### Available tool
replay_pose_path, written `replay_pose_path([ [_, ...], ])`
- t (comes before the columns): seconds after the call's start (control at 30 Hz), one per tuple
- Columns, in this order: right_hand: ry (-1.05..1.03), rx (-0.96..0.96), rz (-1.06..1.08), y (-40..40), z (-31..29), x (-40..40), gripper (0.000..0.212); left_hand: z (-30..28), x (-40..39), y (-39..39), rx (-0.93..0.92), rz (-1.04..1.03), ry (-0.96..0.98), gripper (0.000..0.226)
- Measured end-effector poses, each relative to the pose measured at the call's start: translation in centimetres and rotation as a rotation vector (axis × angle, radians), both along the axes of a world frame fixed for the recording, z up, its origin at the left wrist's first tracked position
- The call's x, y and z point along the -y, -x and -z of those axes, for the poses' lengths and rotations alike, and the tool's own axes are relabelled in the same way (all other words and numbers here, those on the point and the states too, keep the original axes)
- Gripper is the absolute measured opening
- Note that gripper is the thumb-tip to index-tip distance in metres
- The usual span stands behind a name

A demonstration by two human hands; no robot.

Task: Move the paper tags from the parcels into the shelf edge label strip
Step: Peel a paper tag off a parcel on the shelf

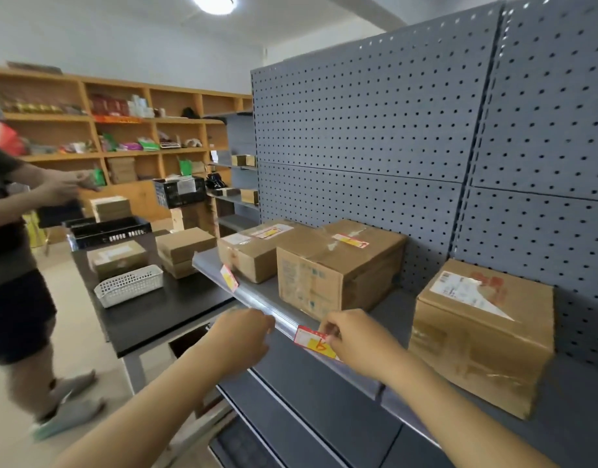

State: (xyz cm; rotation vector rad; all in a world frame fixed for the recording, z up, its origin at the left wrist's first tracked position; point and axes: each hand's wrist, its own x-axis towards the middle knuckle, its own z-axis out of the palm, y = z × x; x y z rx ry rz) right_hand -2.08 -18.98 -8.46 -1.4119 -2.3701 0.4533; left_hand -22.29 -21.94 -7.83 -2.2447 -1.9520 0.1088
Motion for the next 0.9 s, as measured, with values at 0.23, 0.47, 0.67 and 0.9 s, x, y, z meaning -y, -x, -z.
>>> replay_pose_path([
  [0.23,0.074,0.026,0.027,4.4,0.4,-7.5,0.014,0.1,-8.2,4.2,-0.008,0.080,0.007,0.032],
  [0.47,0.097,0.034,0.147,7.0,0.9,-10.6,0.015,2.8,-15.4,7.6,-0.004,0.252,0.089,0.034],
  [0.67,0.124,0.053,0.358,9.9,1.3,-10.4,0.017,4.2,-20.4,9.3,0.001,0.508,0.091,0.028],
  [0.9,0.142,0.043,0.547,12.1,1.8,-9.3,0.017,5.7,-21.0,9.6,-0.021,0.720,0.184,0.030],
])
